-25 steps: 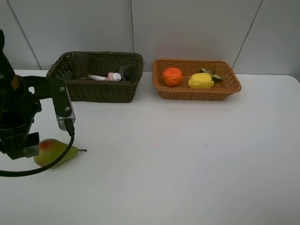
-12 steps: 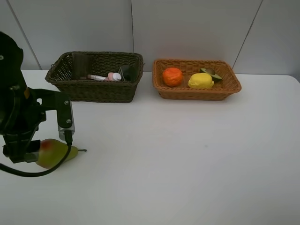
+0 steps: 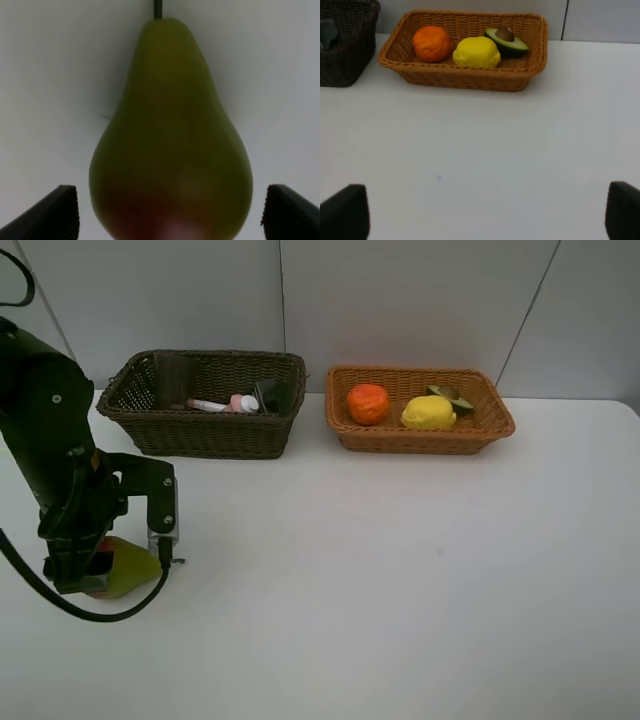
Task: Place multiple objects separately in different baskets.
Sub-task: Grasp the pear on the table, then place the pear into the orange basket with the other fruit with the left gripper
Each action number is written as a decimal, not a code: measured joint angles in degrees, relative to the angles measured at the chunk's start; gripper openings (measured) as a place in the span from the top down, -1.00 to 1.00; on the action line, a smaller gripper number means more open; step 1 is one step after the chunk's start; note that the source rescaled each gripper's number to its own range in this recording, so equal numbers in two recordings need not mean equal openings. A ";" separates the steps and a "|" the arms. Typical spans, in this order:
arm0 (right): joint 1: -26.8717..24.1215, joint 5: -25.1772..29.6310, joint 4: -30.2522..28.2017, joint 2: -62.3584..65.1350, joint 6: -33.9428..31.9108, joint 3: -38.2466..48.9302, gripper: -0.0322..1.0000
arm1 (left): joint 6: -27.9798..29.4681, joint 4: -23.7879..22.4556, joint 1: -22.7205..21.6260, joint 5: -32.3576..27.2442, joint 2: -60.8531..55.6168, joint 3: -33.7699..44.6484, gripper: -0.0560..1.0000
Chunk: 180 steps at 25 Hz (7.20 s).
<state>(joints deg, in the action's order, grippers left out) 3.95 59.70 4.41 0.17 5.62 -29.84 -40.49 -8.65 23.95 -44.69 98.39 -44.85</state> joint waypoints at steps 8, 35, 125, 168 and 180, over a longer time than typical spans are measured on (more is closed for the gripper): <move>0.00 0.00 0.00 0.00 -0.06 0.00 -1.00 | -2.60 0.16 -1.27 1.95 3.11 0.00 -0.94; 0.00 0.00 0.00 0.00 -0.06 0.00 -1.00 | -3.44 0.40 -3.12 3.09 5.34 0.00 -0.94; 0.00 0.00 0.00 0.00 -0.06 0.00 -1.00 | -0.10 41.42 12.82 18.83 25.78 -52.01 -0.86; 0.00 0.00 0.24 0.00 -0.06 0.00 -1.00 | 1.47 41.47 12.82 41.98 37.05 -60.02 -0.86; 0.00 0.00 0.44 0.00 -0.06 0.00 -1.00 | 2.23 41.70 12.82 39.32 40.65 -60.28 -0.86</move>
<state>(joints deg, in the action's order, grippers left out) 3.95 59.70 4.85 0.17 5.56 -29.84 -38.25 33.05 36.76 -5.37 139.04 -105.13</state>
